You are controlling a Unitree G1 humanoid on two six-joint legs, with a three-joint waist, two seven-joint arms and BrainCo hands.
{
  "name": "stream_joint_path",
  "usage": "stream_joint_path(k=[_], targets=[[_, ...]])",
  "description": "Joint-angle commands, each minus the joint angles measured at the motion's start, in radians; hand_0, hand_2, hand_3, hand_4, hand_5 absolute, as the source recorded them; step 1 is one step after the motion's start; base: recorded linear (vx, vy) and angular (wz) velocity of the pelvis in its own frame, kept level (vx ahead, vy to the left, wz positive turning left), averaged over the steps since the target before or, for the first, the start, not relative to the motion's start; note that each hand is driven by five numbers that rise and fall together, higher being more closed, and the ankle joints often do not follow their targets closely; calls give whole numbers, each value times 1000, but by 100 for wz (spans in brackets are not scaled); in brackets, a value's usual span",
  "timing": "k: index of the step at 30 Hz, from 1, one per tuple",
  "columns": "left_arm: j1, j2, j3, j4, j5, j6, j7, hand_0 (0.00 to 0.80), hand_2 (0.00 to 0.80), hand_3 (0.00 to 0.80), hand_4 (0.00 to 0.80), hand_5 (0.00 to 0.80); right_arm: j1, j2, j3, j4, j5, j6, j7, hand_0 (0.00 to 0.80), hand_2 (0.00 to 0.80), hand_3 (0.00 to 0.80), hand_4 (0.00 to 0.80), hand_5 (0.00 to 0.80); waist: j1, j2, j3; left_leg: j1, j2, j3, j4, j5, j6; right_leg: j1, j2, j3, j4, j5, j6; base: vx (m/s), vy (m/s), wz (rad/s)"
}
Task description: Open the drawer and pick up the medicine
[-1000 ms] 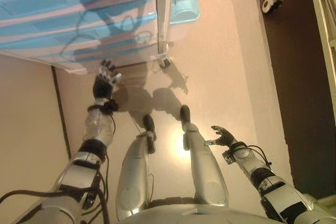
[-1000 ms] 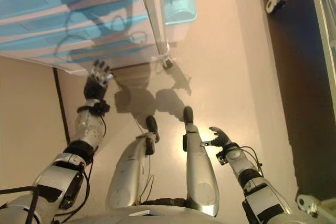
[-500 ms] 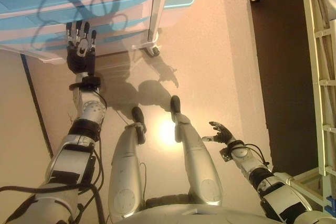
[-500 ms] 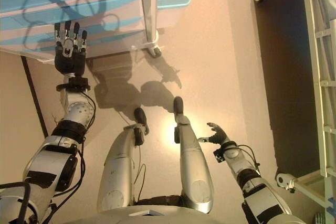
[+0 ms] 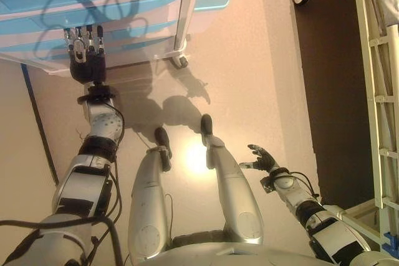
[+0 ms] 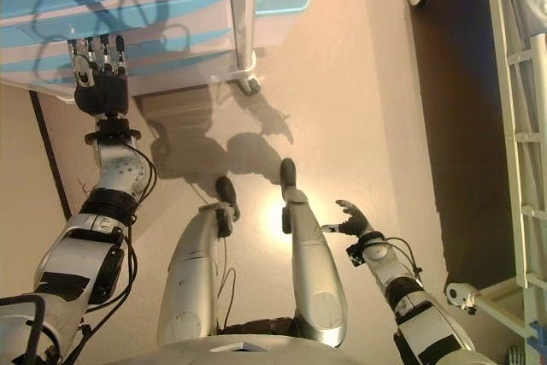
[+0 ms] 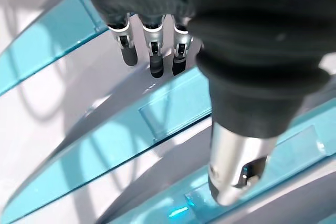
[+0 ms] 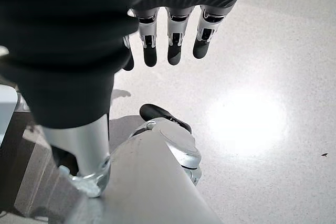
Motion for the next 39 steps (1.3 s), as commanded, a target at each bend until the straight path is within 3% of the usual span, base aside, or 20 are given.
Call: stream_joint_path(k=[1, 2, 11, 14, 19, 22, 25, 31, 35, 36, 37, 39], targets=[[-145, 127, 107, -112, -42, -134, -190, 627, 627, 627, 627, 627, 85, -6, 40, -14, 25, -18, 5, 0, 0, 0, 0, 0, 40, 0, -18, 25, -65, -38, 19, -109, -16, 62, -13, -74, -23, -10, 10, 3, -37, 3], [-147, 132, 111, -115, -53, -137, -200, 800, 800, 800, 800, 800, 87, -5, 39, -13, 23, -18, 5, 0, 0, 0, 0, 0, 41, 1, -18, 29, -65, -39, 14, -108, -16, 66, -13, -74, -25, -10, 10, -1, -35, 3], [-106, 134, 135, -205, -60, -87, -267, 800, 800, 800, 800, 800, 97, -1, 28, -20, 6, -6, -8, 0, 0, 0, 0, 0, 74, 22, -27, 99, -80, -63, -70, -69, -13, 128, -13, -84, -26, -42, 4, -15, -58, 2], [-19, 97, 156, -255, -48, -49, -280, 800, 800, 800, 800, 800, 104, 0, 12, -25, -16, 9, -20, 0, 0, 0, 0, 0, 97, 42, -40, 138, -94, -86, -118, -43, -15, 163, -19, -95, -18, -67, -2, -4, -123, 10], [245, -44, 177, -314, 10, 116, -296, 800, 800, 800, 800, 800, 125, 3, -26, -41, -57, 70, -34, 0, 0, 0, 0, 0, 163, 81, -82, 240, -126, -171, -241, 26, -30, 269, -41, -129, -39, -103, -12, 72, -195, 39], [432, -116, 168, -268, 167, 202, -257, 800, 800, 800, 800, 800, 152, -7, -72, -55, -56, 102, -42, 0, 0, 0, 0, 0, 201, 107, -122, 315, -131, -232, -335, 76, -45, 349, -50, -158, -79, -120, -20, 116, -188, 66], [580, -136, 192, -161, 314, 274, -246, 800, 800, 800, 800, 800, 177, -33, -128, -55, -81, 131, -26, 0, 0, 0, 0, 0, 230, 134, -172, 377, -122, -269, -421, 123, -68, 422, -55, -201, -121, -139, -33, 132, -105, 83], [739, -129, 244, 30, 454, 367, -160, 800, 800, 800, 800, 800, 194, -70, -202, 11, -112, 121, -6, 0, 0, 0, 0, 0, 266, 174, -260, 441, -98, -315, -533, 199, -108, 508, -42, -275, -163, -164, -56, 75, -61, 65], [798, -144, 250, 118, 559, 394, -119, 800, 800, 800, 800, 800, 196, -77, -245, 60, -130, 118, 7, 0, 0, 0, 0, 0, 287, 184, -299, 465, -111, -343, -535, 201, -115, 533, -50, -317, -160, -173, -65, 53, 5, 48], [804, -145, 250, 132, 590, 389, -98, 464, 464, 464, 464, 464, 197, -78, -251, 67, -133, 116, 11, 0, 0, 0, 0, 0, 288, 185, -305, 469, -114, -349, -532, 199, -115, 537, -51, -323, -160, -174, -66, 81, 17, 44], [811, -149, 241, 165, 633, 391, -80, 0, 0, 0, 0, 0, 199, -77, -262, 81, -138, 119, 18, 0, 0, 0, 0, 0, 292, 185, -318, 479, -120, -358, -526, 194, -114, 547, -53, -332, -158, -175, -69, 97, 22, 42], [820, -150, 238, 213, 722, 380, -51, 0, 0, 0, 0, 0, 206, -73, -275, 98, -145, 119, 23, 0, 0, 0, 0, 0, 294, 186, -335, 498, -129, -373, -523, 188, -111, 564, -55, -339, -156, -178, -70, 119, 31, 27]])
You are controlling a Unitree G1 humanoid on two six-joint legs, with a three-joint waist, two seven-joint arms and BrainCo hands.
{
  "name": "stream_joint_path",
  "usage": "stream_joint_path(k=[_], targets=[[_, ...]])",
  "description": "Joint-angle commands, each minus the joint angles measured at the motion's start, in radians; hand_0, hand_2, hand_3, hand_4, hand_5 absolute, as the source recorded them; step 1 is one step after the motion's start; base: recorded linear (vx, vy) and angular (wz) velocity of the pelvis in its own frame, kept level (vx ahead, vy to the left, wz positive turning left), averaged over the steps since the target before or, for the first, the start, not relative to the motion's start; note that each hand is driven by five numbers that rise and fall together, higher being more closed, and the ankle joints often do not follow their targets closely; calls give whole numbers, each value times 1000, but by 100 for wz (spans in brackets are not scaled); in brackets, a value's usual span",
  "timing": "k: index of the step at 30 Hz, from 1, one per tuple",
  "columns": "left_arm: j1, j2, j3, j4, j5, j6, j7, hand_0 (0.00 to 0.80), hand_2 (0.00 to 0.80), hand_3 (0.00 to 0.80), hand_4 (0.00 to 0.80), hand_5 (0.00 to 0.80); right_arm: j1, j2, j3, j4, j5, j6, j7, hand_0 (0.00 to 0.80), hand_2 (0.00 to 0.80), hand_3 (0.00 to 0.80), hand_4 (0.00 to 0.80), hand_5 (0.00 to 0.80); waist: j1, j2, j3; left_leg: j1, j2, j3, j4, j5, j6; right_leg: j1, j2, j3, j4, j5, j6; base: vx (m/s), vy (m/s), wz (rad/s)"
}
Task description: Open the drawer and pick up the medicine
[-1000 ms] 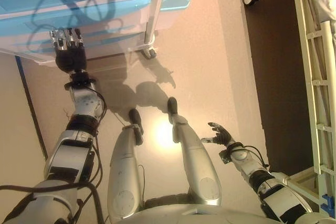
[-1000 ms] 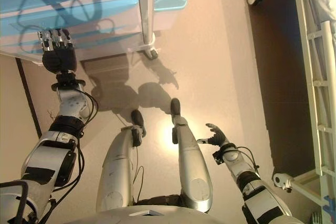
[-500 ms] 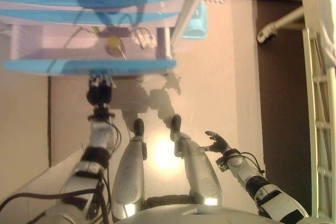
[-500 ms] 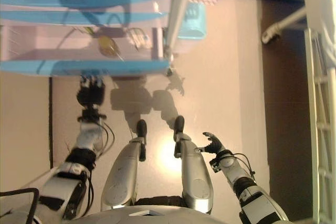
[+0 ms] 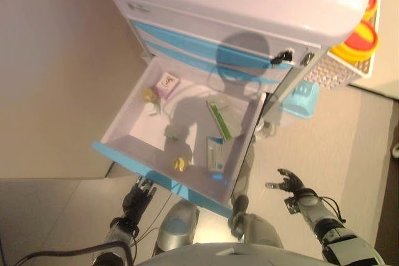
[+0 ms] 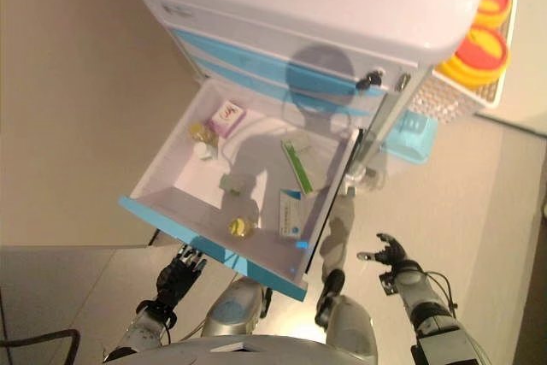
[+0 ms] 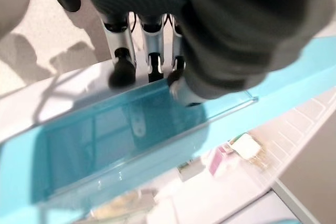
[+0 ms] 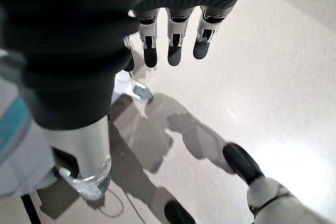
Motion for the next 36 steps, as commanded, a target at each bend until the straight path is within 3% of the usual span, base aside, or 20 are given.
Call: stream_joint_path(k=[1, 6, 9, 12, 15, 18, 22, 26, 32, 36], targets=[[76, 115, 77, 5, 146, -94, -1, 0, 0, 0, 0, 0, 83, -18, -10, 8, -31, -15, 6, 0, 0, 0, 0, 0, 44, -51, -81, -2, -85, 25, 55, -74, 30, 41, -30, 47, -30, 26, 6, 107, 39, 17], [56, 134, -10, 171, 624, -100, 263, 0, 0, 0, 0, 0, 113, 3, -27, 35, -39, -26, -146, 0, 0, 0, 0, 0, 35, -59, -118, 45, -95, 18, 53, -93, 42, 80, -34, 51, -33, 22, 13, 103, 42, 20], [46, 143, -87, 244, 846, -80, 340, 0, 0, 0, 0, 0, 126, -3, -37, -7, -64, -108, -272, 0, 0, 0, 0, 0, 9, -63, -134, 64, -96, 29, 48, -105, 56, 90, -29, 72, -45, 32, 23, 57, 57, 6], [60, 142, -158, 246, 940, -45, 351, 0, 0, 0, 0, 0, 158, -24, -15, -212, -117, -122, -342, 0, 0, 0, 0, 0, -26, -70, -142, 80, -94, 54, 39, -118, 70, 91, -24, 102, -59, 44, 36, 27, 46, -13], [79, 129, -248, 234, 1081, -18, 354, 0, 0, 0, 0, 0, 204, -65, 31, -580, -209, -99, -358, 0, 0, 0, 0, 0, -70, -83, -144, 97, -91, 89, 23, -131, 89, 85, -16, 147, -76, 63, 53, 1, 26, -13], [85, 111, -322, 249, 1092, -7, 376, 0, 0, 0, 0, 0, 201, -108, 63, -790, -289, -166, -311, 0, 0, 0, 0, 0, -101, -89, -145, 107, -89, 121, 14, -140, 100, 73, -11, 183, -81, 77, 67, -2, 39, -31], [60, 90, -311, 285, 1019, 1, 419, 0, 0, 0, 0, 0, 177, -164, 104, -1019, -371, -284, -224, 0, 0, 0, 0, 0, -121, -103, -151, 116, -87, 161, 2, -148, 107, 61, -10, 213, -95, 95, 85, -8, 35, -35], [42, 86, -310, 302, 1037, 6, 444, 0, 0, 0, 0, 0, 132, -222, 156, -1140, -411, -378, -123, 0, 0, 0, 0, 0, -109, -116, -155, 107, -88, 176, 5, -152, 109, 52, -18, 215, -104, 107, 96, -22, 7, -18], [7, 104, -325, 303, 1011, 23, 452, 0, 0, 0, 0, 0, 1, -287, 291, -1218, -426, -439, -32, 0, 0, 0, 0, 0, -58, -127, -154, 99, -92, 165, 9, -152, 113, 50, -31, 194, -100, 111, 102, -4, 4, 4], [-7, 114, -334, 290, 1002, 34, 448, 0, 0, 0, 0, 0, -134, -276, 392, -1203, -430, -408, 7, 0, 0, 0, 0, 0, -10, -127, -150, 94, -98, 135, 10, -146, 115, 54, -42, 168, -89, 105, 99, 9, 11, 20]])
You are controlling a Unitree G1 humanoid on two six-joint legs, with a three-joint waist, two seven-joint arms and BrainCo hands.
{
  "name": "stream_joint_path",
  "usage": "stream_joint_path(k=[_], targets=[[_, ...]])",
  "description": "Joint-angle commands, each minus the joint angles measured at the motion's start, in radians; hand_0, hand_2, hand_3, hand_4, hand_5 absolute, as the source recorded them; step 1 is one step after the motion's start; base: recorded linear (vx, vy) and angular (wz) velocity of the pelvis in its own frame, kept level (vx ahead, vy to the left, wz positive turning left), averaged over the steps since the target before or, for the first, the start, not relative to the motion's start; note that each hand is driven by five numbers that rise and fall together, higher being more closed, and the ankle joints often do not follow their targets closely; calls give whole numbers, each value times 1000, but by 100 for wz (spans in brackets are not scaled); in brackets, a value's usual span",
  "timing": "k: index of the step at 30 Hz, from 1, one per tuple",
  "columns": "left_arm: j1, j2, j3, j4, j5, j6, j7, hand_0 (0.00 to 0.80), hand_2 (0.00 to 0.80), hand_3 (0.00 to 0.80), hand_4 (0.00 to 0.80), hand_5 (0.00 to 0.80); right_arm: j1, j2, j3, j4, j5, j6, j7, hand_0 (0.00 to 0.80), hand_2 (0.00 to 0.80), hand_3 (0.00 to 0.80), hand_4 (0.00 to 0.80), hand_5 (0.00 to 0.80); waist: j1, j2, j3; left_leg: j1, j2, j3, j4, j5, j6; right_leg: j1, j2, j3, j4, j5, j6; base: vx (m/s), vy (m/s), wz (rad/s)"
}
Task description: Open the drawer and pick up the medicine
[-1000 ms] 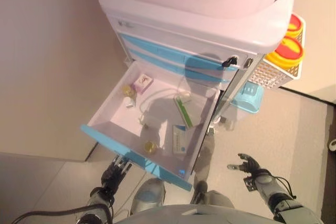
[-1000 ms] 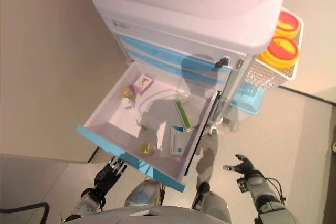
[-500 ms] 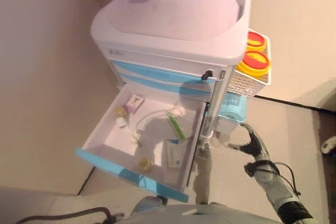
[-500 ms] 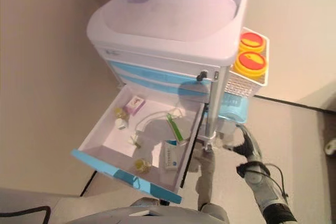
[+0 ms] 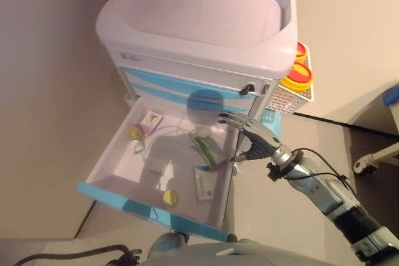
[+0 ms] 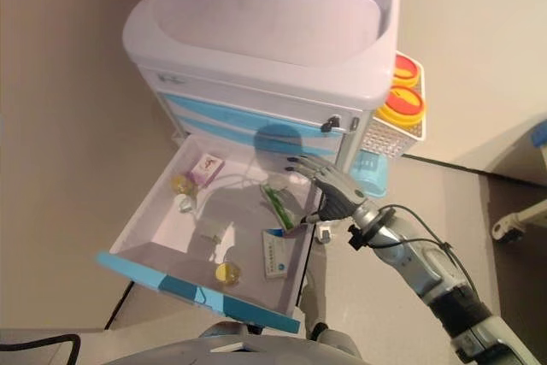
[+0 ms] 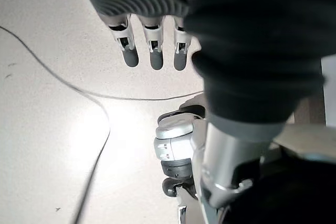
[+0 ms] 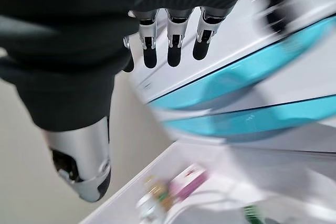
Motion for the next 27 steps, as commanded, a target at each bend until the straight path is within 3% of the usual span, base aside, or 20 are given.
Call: stream_joint_path(k=[1, 7, 16, 27], targets=[[-60, 23, 1, 14, -50, 17, 5, 0, 0, 0, 0, 0, -126, 32, 65, -61, -3, -15, 22, 0, 0, 0, 0, 0, 61, -35, 17, 10, -71, -9, 45, -122, 58, -5, -42, 34, -33, 90, 61, 7, 9, 27], [-54, 24, 11, -3, -87, 30, -8, 0, 0, 0, 0, 0, -236, 90, 170, 49, -55, 26, 34, 0, 0, 0, 0, 0, 128, -31, 24, -1, -81, -63, 39, -106, 57, 8, -57, -13, -31, 83, 58, 10, 5, 31], [-24, 31, 19, -25, -76, 40, -19, 0, 0, 0, 0, 0, -327, 174, 307, 318, -199, 150, 15, 0, 0, 0, 0, 0, 233, -34, 31, -25, -101, -167, 37, -81, 50, 34, -72, -84, -28, 66, 47, 38, 12, 32], [3, 49, 21, -48, -48, 14, -24, 0, 0, 0, 0, 0, -371, 307, 337, 595, -307, 284, -69, 0, 0, 0, 0, 0, 340, -35, 73, -60, -124, -256, 50, -59, 54, 39, -89, -142, 14, 47, 56, 29, 18, 30]])
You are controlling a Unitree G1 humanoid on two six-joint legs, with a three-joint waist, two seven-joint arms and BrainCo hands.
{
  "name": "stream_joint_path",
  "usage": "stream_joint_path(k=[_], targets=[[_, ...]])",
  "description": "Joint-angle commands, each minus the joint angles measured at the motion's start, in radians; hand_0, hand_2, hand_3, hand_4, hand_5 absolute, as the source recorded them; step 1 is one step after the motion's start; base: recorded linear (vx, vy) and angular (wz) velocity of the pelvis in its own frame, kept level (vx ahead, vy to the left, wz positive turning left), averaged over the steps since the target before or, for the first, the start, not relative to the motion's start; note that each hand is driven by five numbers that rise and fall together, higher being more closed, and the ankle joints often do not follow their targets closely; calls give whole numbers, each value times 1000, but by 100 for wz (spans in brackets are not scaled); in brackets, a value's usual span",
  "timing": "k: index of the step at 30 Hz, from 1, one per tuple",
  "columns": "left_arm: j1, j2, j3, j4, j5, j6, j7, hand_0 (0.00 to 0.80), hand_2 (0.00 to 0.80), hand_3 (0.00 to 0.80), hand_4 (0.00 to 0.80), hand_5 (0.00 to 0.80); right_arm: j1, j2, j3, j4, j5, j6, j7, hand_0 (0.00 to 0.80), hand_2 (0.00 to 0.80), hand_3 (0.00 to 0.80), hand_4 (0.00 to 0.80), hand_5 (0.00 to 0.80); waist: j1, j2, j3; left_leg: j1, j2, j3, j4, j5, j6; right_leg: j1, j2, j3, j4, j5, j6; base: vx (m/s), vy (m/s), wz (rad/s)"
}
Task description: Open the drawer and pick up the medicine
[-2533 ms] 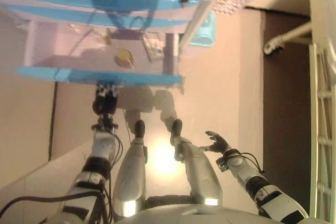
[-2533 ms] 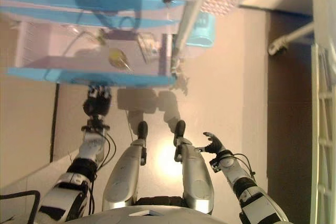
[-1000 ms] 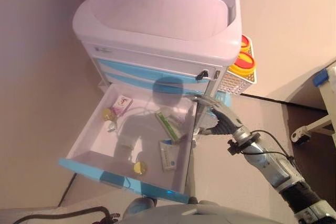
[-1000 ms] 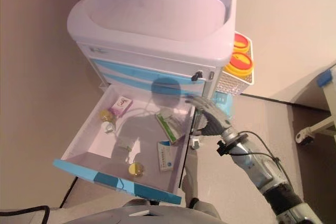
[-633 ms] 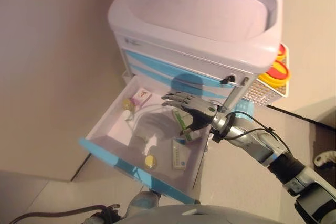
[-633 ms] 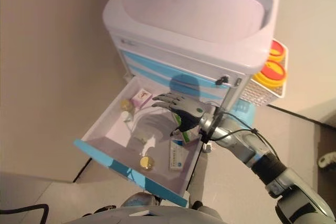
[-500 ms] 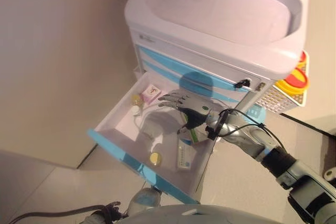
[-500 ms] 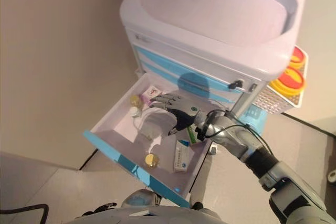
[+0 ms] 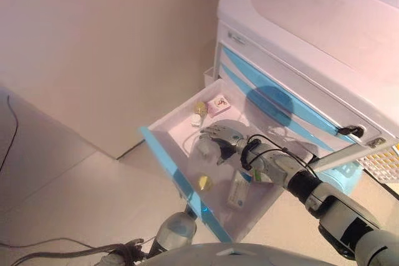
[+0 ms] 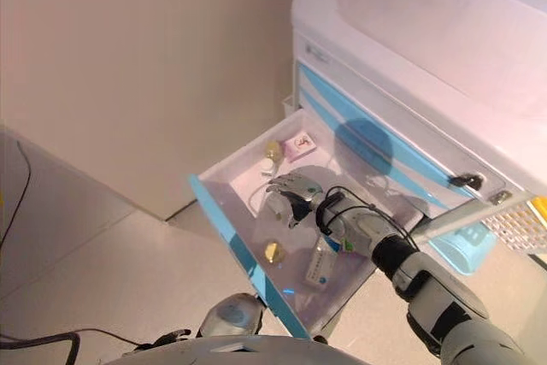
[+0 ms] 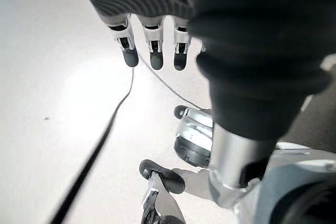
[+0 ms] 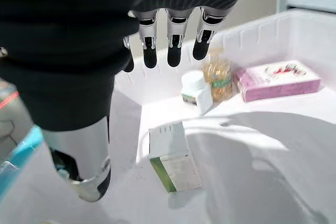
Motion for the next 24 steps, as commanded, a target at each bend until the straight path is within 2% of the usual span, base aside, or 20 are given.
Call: stream_joint_path(k=[1, 11, 24], targets=[[14, 51, 13, -1, 9, -17, -2, 0, 0, 0, 0, 0, -68, 40, 40, 2, -25, 28, -65, 0, 0, 0, 0, 0, 39, -9, 1, -2, -55, 9, 29, -80, 64, -73, -74, 70, 104, 64, 37, -10, -3, 35], [-18, 74, 3, 5, -14, -48, 3, 0, 0, 0, 0, 0, -147, 107, 45, 172, -20, 126, -76, 0, 0, 0, 0, 0, 72, -16, 47, -31, -53, -19, 8, -55, 57, -102, -76, 48, 112, 77, 47, -22, -2, 12], [-42, 79, -18, 6, -41, -78, 7, 0, 0, 0, 0, 0, -214, 128, 31, 353, -37, 169, -79, 0, 0, 0, 0, 0, 93, -12, 81, -49, -51, -31, 7, -49, 53, -119, -83, 24, 119, 80, 46, -3, 1, 3]])
